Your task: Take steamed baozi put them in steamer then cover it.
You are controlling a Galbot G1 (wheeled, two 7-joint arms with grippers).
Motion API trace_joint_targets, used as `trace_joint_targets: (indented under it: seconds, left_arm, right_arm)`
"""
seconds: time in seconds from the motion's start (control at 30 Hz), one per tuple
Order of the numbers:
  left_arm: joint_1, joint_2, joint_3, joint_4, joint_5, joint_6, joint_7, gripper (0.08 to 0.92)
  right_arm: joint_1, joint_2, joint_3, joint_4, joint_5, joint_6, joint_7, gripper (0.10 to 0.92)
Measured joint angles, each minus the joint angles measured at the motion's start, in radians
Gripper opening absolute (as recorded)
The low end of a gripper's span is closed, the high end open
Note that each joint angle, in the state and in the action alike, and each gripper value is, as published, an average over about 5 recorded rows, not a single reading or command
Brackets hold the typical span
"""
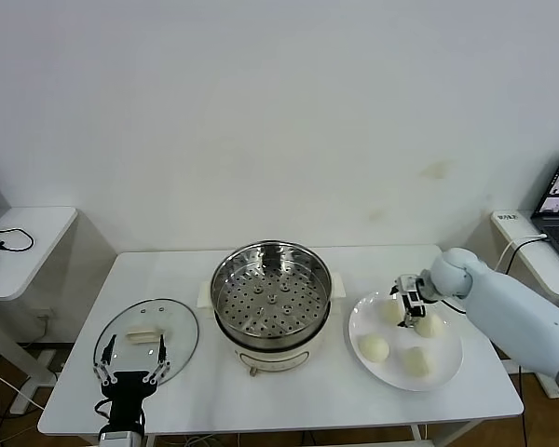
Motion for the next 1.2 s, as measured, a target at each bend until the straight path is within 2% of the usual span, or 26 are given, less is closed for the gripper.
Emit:
trace_joint_targets:
  seconds: [0.27, 0.5, 0.8, 1.2]
  left_arm:
    - [-0.002, 0.000, -0.001, -0.001, 0.000, 0.000, 0.000, 0.823]
    - [0.002, -0.001, 0.000, -0.007, 0.001, 0.000, 0.000, 0.823]
    - [0.007, -0.003, 0.000, -0.015, 0.003, 0.000, -0.001, 0.823]
    - [0.003, 0.005, 0.004, -0.017, 0.003, 0.004, -0.001, 0.823]
  right_arm:
    - [0.005, 0.017, -0.017, -0.033, -0.013, -0.002, -0.007, 0.794]
    - [0.007, 0.027, -0.019, -0.045, -0.015, -0.002, -0.008, 0.695]
    - [0.009, 0.022, -0.020, -0.044, -0.009, 0.004, -0.013, 0.625]
    - [0.059, -0.046, -0.046, 0.037, 0.061, -0.005, -0.035, 0.621]
